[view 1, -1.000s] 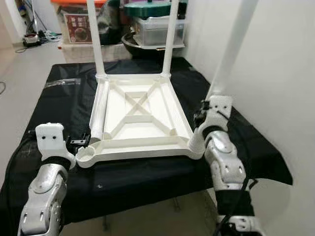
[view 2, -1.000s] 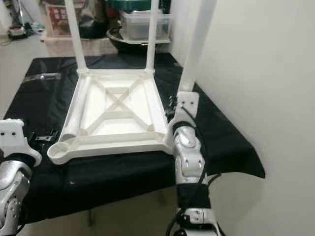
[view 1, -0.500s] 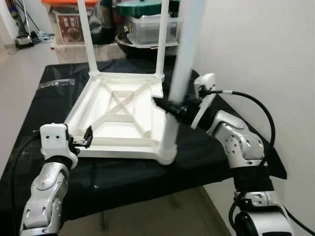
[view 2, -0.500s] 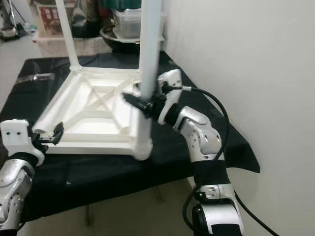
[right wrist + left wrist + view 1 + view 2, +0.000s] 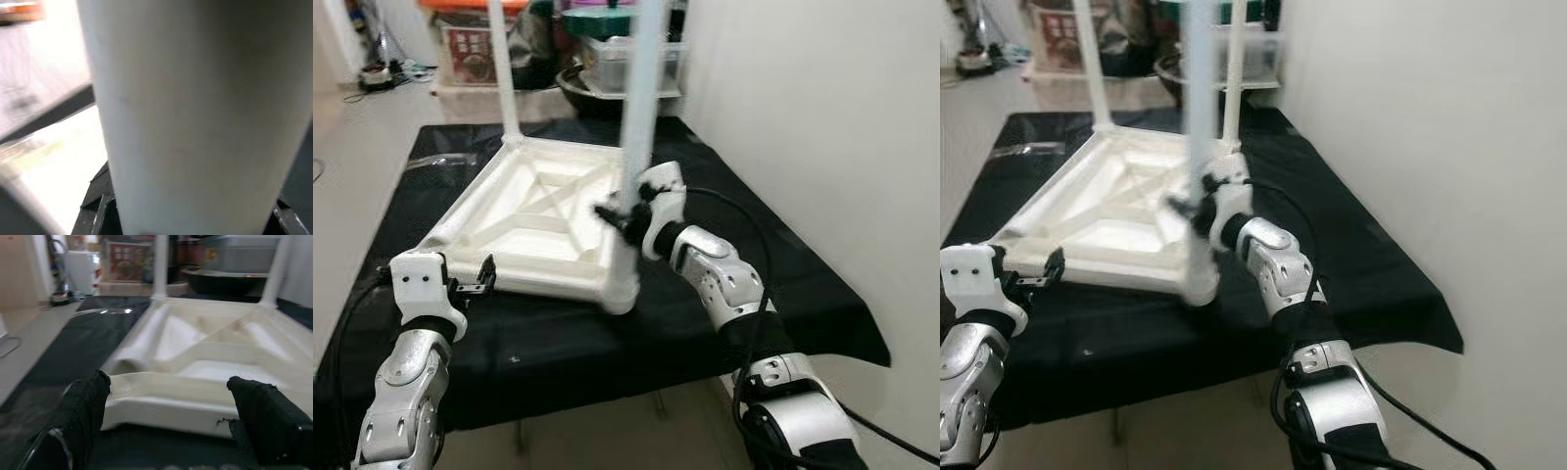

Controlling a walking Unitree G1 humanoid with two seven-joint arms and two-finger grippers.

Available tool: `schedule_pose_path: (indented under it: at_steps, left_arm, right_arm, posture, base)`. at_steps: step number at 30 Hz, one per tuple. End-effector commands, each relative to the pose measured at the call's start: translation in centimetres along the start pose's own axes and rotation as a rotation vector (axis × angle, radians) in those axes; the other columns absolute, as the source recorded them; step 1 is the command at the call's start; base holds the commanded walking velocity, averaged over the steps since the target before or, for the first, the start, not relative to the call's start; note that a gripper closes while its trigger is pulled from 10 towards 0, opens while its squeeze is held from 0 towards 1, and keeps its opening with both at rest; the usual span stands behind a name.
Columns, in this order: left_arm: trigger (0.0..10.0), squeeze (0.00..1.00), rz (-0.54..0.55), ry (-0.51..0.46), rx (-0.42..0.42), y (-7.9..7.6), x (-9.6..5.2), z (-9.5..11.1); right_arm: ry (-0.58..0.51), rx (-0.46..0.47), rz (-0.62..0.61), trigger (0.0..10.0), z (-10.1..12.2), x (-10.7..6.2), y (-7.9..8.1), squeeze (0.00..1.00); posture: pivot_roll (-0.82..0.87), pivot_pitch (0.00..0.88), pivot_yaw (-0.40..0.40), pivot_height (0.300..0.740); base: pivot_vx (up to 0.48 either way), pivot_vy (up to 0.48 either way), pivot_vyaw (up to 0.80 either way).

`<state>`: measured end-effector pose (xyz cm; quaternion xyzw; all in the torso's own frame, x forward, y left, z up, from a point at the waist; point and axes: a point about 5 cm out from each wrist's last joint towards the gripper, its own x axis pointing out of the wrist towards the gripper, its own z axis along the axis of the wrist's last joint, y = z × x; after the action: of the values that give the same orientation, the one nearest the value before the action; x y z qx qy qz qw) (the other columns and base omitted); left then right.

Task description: Building children table

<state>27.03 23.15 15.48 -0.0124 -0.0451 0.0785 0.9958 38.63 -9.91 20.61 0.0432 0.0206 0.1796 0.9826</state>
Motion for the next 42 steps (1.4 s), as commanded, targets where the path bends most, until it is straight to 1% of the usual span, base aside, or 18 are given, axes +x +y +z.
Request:
schedule_pose_path:
  at_steps: [1,4,7,8,9,10,16,17,21,24,28,29,30,32,33,34,39,42]
  left_arm:
    - [10.0,0.0,-0.003,0.006,-0.009,-0.1,0.0,-0.2]
    - [10.0,0.0,-0.001,0.01,-0.013,0.1,-0.1,-0.2]
    - [10.0,0.0,-0.002,0.014,-0.013,0.1,-0.1,-0.2]
    - [10.0,0.0,-0.005,0.02,-0.013,0.2,-0.1,-0.2]
    - [10.0,0.0,-0.005,0.02,-0.013,0.2,-0.1,-0.2]
    - [10.0,0.0,-0.011,0.025,-0.013,0.2,0.1,-0.3]
    - [10.0,0.0,-0.028,0.028,-0.013,0.2,0.5,-0.3]
    - [10.0,0.0,-0.028,0.024,-0.021,0.2,0.6,-0.2]
    - [10.0,0.0,-0.026,0.024,-0.023,0.3,0.7,-0.3]
    - [10.0,0.0,-0.02,0.018,-0.024,0.1,0.7,-0.3]
    - [10.0,0.0,-0.02,0.019,-0.024,0.1,0.7,-0.4]
    - [10.0,0.0,-0.02,0.02,-0.024,0.0,0.7,-0.4]
    - [10.0,0.0,-0.021,0.021,-0.024,-0.1,0.7,-0.5]
    - [10.0,0.0,-0.021,0.021,-0.024,-0.1,0.7,-0.5]
    - [10.0,0.0,-0.022,0.021,-0.022,-0.1,0.6,-0.5]
    - [10.0,0.0,-0.023,0.022,-0.021,-0.1,0.6,-0.5]
    - [10.0,0.0,-0.027,0.023,-0.021,0.0,0.4,-0.5]
    - [10.0,0.0,-0.03,0.023,-0.022,0.0,0.3,-0.5]
  right_arm:
    - [0.059,0.026,-0.109,0.0,-0.8,-0.2,-1.5,0.0]
    - [0.064,0.049,-0.415,0.0,-2.0,-3.2,-3.5,0.0]
    - [0.079,0.053,-0.398,0.4,-2.9,-4.6,-2.2,0.0]
    - [0.08,0.048,-0.316,10.0,-3.4,-5.6,-0.5,0.0]
    - [0.08,0.048,-0.316,10.0,-3.4,-5.6,-0.5,0.0]
    - [0.05,0.054,-0.239,10.0,-3.4,-5.7,0.5,1.0]
    - [-0.049,0.077,-0.046,10.0,-1.2,-4.1,0.7,1.0]
    - [-0.13,0.1,0.237,10.0,1.9,-3.1,1.4,0.0]
    - [-0.167,0.094,0.343,10.0,3.0,-3.1,1.6,0.0]
    - [-0.202,0.003,0.78,10.0,4.4,-4.5,3.1,0.0]
    - [-0.14,-0.029,0.946,10.0,3.3,-4.8,4.4,0.0]
    - [-0.108,-0.034,0.99,8.0,2.3,-4.5,5.2,0.0]
    - [-0.089,-0.036,1.018,8.0,1.7,-4.3,5.8,0.0]
    - [-0.089,-0.036,1.018,8.0,1.7,-4.3,5.8,0.0]
    - [-0.087,-0.035,1.011,0.9,1.4,-3.9,6.2,0.0]
    - [-0.083,-0.024,0.987,0.0,1.2,-3.5,6.3,0.0]
    - [0.001,-0.092,0.557,0.0,0.2,-0.6,4.1,0.0]
    - [0.021,0.003,0.277,0.0,-0.2,-0.1,1.9,0.0]
  posture:
    - [0.06,0.0,-0.095,0.74]
    - [0.05,0.0,-0.073,0.74]
    - [0.04,0.0,-0.055,0.74]
    - [0.03,0.0,-0.048,0.74]
    - [0.03,0.0,-0.048,0.74]
    - [0.02,0.0,-0.028,0.74]
    - [0.02,0.0,-0.035,0.74]
    - [0.03,0.0,-0.048,0.74]
    - [0.03,0.0,-0.053,0.74]
    - [0.07,0.0,-0.085,0.74]
    - [0.08,0.0,-0.093,0.74]
    - [0.1,0.0,-0.105,0.74]
    - [0.1,0.0,-0.105,0.74]
    - [0.1,0.0,-0.105,0.74]
    - [0.1,0.0,-0.107,0.74]
    - [0.1,0.0,-0.105,0.74]
    - [0.08,0.0,-0.095,0.74]
    - [0.08,0.0,-0.09,0.74]
  base:
    - [0.0,0.0,0.0]
    - [0.0,0.0,0.0]
    - [0.0,0.0,0.0]
    - [0.0,0.0,0.0]
    - [0.0,0.0,0.0]
    - [0.0,0.0,0.0]
    - [0.0,0.0,0.0]
    - [0.0,0.0,0.0]
    - [0.0,0.0,0.0]
    - [0.0,0.0,0.0]
    - [0.0,0.0,0.0]
    - [0.0,0.0,0.0]
    - [0.0,0.0,0.0]
    - [0.0,0.0,0.0]
    - [0.0,0.0,0.0]
    - [0.0,0.0,0.0]
    - [0.0,0.0,0.0]
    - [0.0,0.0,0.0]
